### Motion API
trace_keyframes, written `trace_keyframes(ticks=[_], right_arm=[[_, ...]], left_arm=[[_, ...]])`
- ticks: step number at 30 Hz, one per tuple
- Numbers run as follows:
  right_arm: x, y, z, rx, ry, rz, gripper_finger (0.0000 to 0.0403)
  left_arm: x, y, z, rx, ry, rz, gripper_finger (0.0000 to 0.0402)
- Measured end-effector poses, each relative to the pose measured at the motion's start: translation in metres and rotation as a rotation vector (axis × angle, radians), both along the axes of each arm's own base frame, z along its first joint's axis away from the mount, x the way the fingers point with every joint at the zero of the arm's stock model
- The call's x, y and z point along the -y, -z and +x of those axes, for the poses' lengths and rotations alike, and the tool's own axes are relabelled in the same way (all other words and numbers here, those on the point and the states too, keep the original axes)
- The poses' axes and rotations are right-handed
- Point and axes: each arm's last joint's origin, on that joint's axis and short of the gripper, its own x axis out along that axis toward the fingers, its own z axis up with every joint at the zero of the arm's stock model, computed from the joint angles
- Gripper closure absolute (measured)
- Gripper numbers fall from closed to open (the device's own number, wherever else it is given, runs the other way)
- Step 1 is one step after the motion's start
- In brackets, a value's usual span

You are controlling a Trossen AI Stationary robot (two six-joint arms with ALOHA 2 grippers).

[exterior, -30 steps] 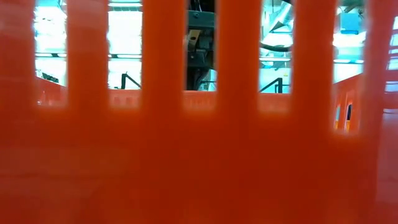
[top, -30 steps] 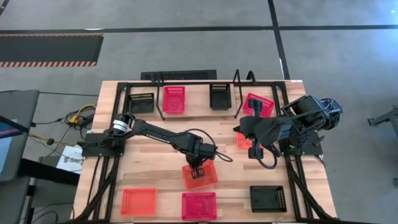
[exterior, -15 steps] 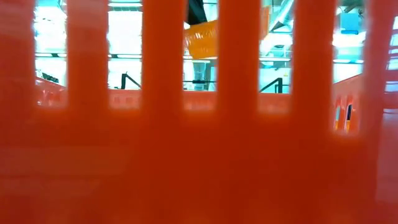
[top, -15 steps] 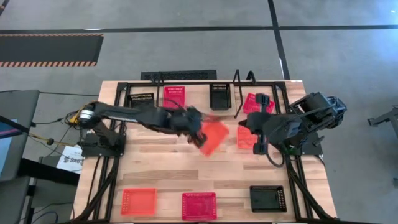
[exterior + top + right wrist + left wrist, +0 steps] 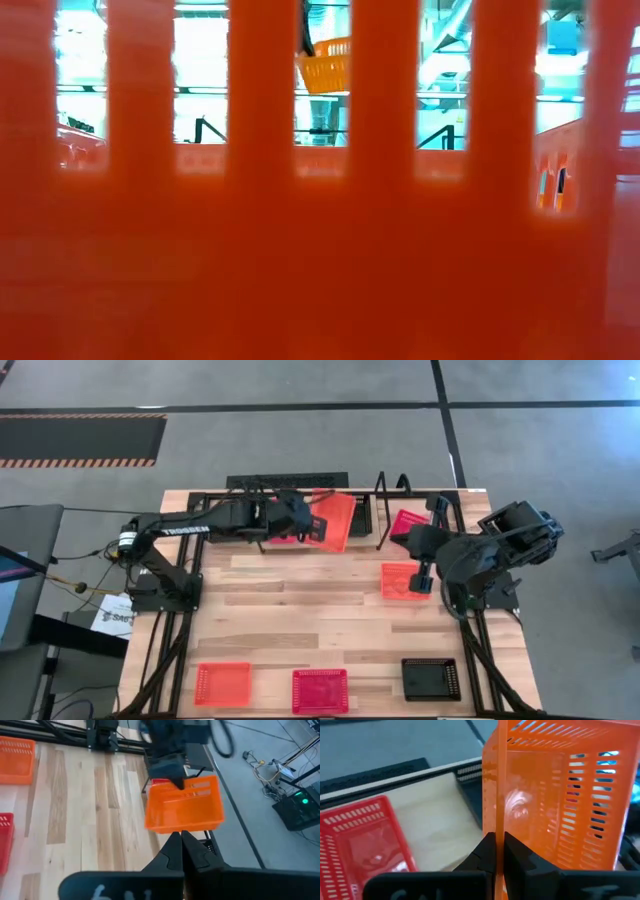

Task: Stack baskets on shelf by color
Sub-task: Put the middle orange bin on the shelf

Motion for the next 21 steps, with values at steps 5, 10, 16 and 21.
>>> trace_keyframes(ticks=[5, 10, 16, 21], right_arm=[[-0.005, 0.003, 0.004, -0.013, -0.014, -0.006, 0.0401], [-0.011, 0.003, 0.003, -0.015, -0.039, -0.005, 0.0401], [-0.019, 0.004, -0.001, -0.017, -0.078, -0.005, 0.0401], [-0.024, 0.004, -0.002, -0.016, -0.097, -0.008, 0.0401]], left_arm=[[-0.033, 0.008, -0.004, 0.041, -0.061, -0.074, 0.0401], [-0.062, 0.027, -0.003, 0.147, -0.069, -0.191, 0.0401], [-0.081, 0.048, -0.011, 0.146, -0.127, -0.276, 0.0401], [-0.085, 0.061, -0.020, 0.055, -0.192, -0.293, 0.0401]])
